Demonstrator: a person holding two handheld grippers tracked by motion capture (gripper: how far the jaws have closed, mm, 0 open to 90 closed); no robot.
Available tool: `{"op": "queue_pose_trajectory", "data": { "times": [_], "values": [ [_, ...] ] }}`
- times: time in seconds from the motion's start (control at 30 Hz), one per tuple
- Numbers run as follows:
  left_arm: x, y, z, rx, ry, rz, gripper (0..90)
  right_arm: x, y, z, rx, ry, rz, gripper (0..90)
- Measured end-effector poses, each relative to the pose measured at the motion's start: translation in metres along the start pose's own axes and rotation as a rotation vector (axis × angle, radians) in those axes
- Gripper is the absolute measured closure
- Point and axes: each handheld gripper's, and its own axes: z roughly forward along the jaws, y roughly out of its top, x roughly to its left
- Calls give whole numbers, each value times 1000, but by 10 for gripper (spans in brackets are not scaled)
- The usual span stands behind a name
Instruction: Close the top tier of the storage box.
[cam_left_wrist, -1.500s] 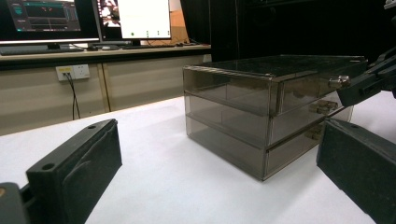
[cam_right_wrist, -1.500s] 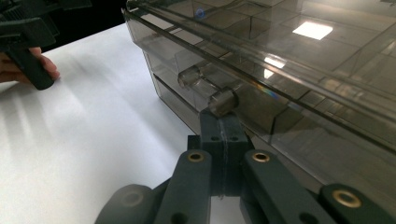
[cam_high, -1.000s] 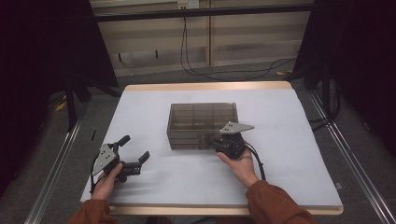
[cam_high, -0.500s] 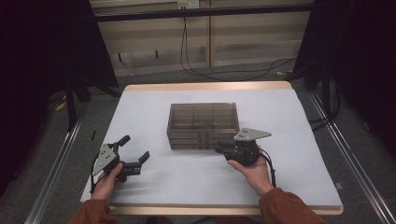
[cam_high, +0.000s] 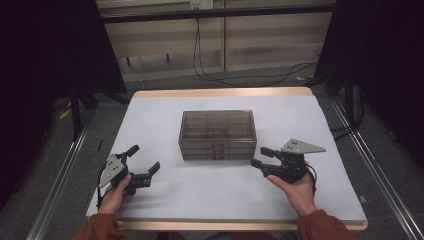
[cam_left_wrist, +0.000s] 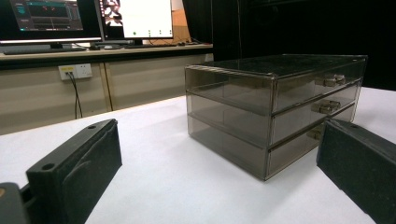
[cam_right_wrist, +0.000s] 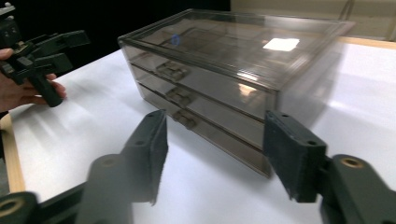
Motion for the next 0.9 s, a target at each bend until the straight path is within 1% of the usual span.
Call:
{"op": "queue_pose_trajectory", "data": {
  "times": [0.07, 0.13, 0.2, 0.27, 0.37, 0.4, 0.43, 0.5, 0.53, 0.57, 0.63, 0.67, 0.7, 0.77, 0.83, 0.9],
  "values": [
    [0, 0, 0, -1, 1, 0, 0, -3, -3, -9, -6, -9, 10, 376],
    [0, 0, 0, -2, 0, 2, 0, -7, -8, -18, -4, -32, 16, 343],
    [-1, 0, 0, -2, 1, -2, 0, -10, -12, -25, -5, -43, 30, 319],
    [0, 0, 0, -4, 3, 3, 0, -15, -17, -32, -6, -57, 31, 295],
    [0, 0, 0, -5, 4, 1, 0, -19, -21, -40, -14, -76, 47, 261],
    [0, 0, 0, -5, 4, 1, 0, -20, -23, -42, -14, -75, 42, 248],
    [0, 0, 0, -6, 4, 0, 0, -22, -25, -45, -16, -89, 35, 231],
    [0, 0, 0, -6, 8, -2, 0, -25, -29, -50, -14, -121, 48, 202],
    [0, 0, 1, -14, 9, -18, 0, -27, -31, -53, -15, -136, 54, 184],
    [0, 0, 1, -13, 10, -19, 0, -29, -32, -55, -21, -158, 55, 162],
    [0, 0, 0, -5, 7, 1, 0, -31, -34, -61, -16, -195, 59, 157],
    [0, 0, 0, -4, 6, -1, 0, -32, -35, -64, -17, -211, 53, 155],
    [0, 0, 0, -5, 9, -8, 0, -33, -38, -66, -17, -222, 59, 146],
    [0, 0, 0, -6, 8, -8, 0, -34, -43, -70, -7, -239, 73, 157],
    [0, 0, 0, -4, 6, -2, 0, -36, -49, -73, -14, -262, 102, 158],
    [0, 0, 0, -7, 7, -10, 0, -38, -52, -76, -12, -293, 126, 143]
  ]
}}
